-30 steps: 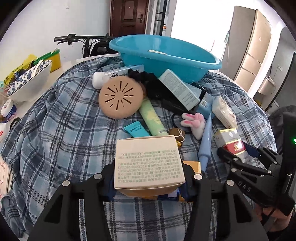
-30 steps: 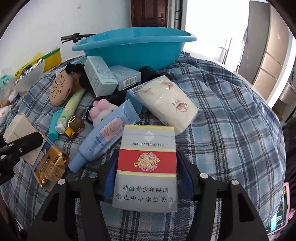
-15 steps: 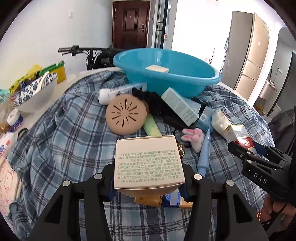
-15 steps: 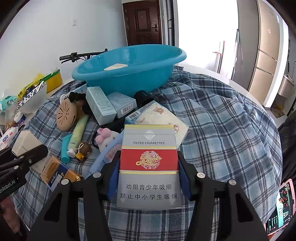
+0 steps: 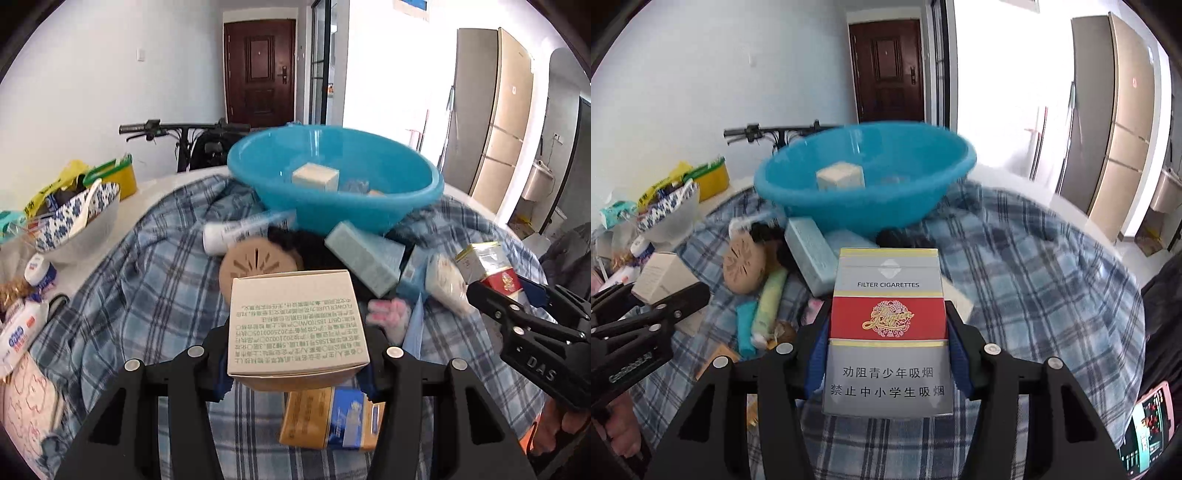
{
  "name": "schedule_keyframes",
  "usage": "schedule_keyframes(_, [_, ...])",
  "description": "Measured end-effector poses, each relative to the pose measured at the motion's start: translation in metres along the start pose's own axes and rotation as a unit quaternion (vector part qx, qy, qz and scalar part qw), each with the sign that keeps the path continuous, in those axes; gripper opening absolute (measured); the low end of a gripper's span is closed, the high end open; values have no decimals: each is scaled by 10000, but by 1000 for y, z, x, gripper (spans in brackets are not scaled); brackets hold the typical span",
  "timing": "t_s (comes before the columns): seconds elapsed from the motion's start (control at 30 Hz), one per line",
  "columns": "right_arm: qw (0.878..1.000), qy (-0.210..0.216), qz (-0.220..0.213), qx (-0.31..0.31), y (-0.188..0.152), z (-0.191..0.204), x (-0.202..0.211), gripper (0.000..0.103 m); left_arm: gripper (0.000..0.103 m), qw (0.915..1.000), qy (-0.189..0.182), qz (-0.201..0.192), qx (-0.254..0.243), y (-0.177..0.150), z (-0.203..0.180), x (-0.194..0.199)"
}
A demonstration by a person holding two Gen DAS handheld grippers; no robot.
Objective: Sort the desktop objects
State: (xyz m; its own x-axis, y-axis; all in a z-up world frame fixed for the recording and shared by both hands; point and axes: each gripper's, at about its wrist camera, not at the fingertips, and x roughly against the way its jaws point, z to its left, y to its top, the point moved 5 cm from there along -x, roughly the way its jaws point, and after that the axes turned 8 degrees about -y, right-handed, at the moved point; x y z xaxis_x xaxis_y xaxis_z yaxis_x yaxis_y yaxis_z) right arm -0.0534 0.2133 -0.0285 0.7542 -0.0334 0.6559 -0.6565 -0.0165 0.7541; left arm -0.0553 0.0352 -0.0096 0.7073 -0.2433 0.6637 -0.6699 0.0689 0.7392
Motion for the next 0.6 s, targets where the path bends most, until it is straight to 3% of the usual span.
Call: schedule_keyframes(0.6, [9909, 34, -1340, 128, 88, 8, 58, 54, 54, 9908, 42, -1302, -378, 91, -21, 48])
